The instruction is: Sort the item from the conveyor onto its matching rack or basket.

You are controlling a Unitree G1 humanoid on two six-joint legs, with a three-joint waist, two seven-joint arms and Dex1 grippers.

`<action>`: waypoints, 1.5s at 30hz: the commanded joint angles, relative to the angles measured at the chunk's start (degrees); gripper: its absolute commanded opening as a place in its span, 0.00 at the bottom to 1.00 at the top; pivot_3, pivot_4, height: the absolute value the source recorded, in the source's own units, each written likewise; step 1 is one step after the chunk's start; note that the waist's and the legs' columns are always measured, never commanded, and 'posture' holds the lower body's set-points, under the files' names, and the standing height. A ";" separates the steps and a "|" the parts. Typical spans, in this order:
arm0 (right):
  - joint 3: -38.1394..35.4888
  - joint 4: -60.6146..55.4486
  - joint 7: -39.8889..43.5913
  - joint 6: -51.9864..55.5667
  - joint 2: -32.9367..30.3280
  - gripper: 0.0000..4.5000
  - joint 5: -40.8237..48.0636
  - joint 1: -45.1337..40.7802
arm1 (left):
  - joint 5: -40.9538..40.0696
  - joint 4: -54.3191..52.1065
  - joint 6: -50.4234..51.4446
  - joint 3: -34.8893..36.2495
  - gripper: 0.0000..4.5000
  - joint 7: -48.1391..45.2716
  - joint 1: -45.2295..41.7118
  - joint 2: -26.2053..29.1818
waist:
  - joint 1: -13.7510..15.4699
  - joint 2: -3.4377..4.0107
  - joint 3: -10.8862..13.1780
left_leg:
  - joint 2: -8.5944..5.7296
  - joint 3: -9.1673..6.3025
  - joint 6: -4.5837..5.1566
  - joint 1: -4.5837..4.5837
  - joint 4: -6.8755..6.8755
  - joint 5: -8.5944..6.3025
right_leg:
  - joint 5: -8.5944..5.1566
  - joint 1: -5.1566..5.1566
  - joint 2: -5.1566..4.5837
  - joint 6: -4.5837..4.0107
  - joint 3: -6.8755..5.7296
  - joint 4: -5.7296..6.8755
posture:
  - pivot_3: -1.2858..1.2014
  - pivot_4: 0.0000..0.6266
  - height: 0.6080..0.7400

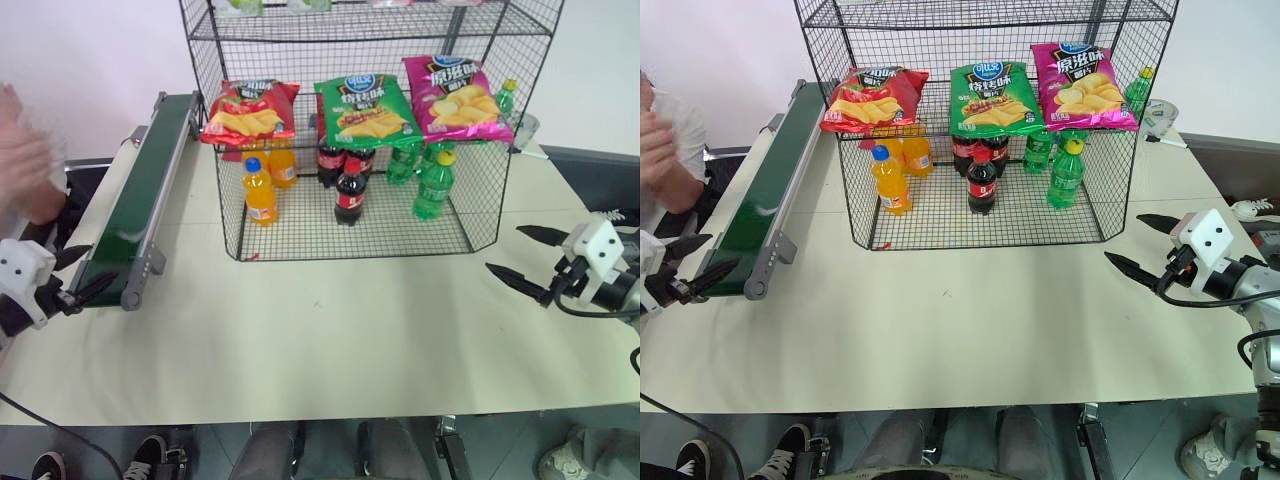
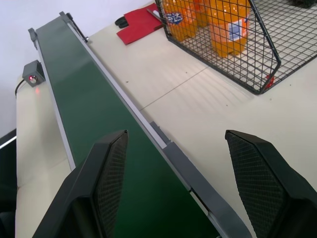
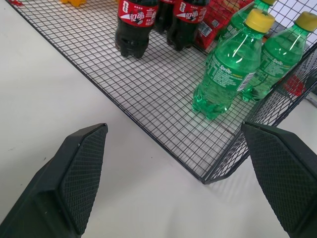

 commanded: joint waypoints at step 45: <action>13.78 -20.75 3.01 10.21 14.04 1.00 12.88 -6.74 | 1.48 -7.97 -4.91 2.32 0.73 11.11 3.30 -5.71 | -0.12 0.04 0.03 | 0.13 0.09 -0.01 0.01 -0.09 0.00 | 0.04 -0.08 0.11 -0.06 0.13 -0.01 | 0.52 0.24 1.00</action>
